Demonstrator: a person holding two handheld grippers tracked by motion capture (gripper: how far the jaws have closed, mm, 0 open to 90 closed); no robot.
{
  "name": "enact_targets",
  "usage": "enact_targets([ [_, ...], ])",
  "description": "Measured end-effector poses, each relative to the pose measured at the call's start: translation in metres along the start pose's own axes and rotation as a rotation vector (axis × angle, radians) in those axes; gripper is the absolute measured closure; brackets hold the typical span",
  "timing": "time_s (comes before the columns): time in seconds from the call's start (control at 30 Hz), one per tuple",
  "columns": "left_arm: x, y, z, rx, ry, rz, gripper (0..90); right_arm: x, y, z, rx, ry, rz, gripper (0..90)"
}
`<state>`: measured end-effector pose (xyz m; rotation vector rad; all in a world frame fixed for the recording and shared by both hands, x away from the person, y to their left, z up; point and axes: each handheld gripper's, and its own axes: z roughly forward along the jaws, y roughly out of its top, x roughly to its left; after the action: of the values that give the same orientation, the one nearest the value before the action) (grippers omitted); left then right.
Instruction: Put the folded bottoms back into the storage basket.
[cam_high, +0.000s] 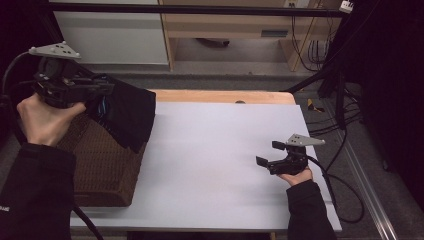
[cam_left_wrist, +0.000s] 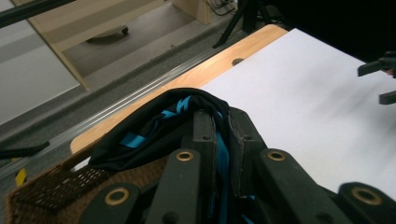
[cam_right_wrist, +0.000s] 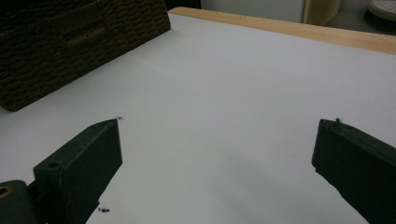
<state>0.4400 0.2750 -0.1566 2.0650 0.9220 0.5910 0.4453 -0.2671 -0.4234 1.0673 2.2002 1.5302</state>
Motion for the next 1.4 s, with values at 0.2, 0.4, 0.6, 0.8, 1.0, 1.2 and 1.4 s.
enact_targets([
  [0.2,0.015,-0.010,-0.003,0.013,0.033,-0.014,83.0,0.000,0.000,0.000,0.000,-0.001,0.001,1.9],
  [0.4,0.027,-0.021,-0.005,0.034,0.044,-0.043,82.9,0.000,0.000,0.000,0.000,-0.001,0.000,1.9],
  [0.6,0.036,-0.031,-0.001,0.055,0.054,-0.056,82.9,0.000,0.000,0.000,0.001,-0.001,-0.001,1.9],
  [0.8,0.040,-0.040,0.008,0.083,0.057,-0.058,82.9,0.000,0.000,0.000,0.003,-0.001,0.000,1.9],
  [1.0,0.041,-0.052,0.020,0.103,0.047,-0.060,82.9,0.000,0.000,0.001,0.007,-0.001,0.001,1.9],
  [1.2,0.043,-0.068,0.033,0.130,0.034,-0.064,82.9,0.000,-0.001,0.002,0.010,-0.001,-0.001,1.9],
  [1.4,0.047,-0.082,0.041,0.138,0.015,-0.077,82.8,0.000,-0.001,0.002,0.016,-0.002,-0.004,1.9],
])
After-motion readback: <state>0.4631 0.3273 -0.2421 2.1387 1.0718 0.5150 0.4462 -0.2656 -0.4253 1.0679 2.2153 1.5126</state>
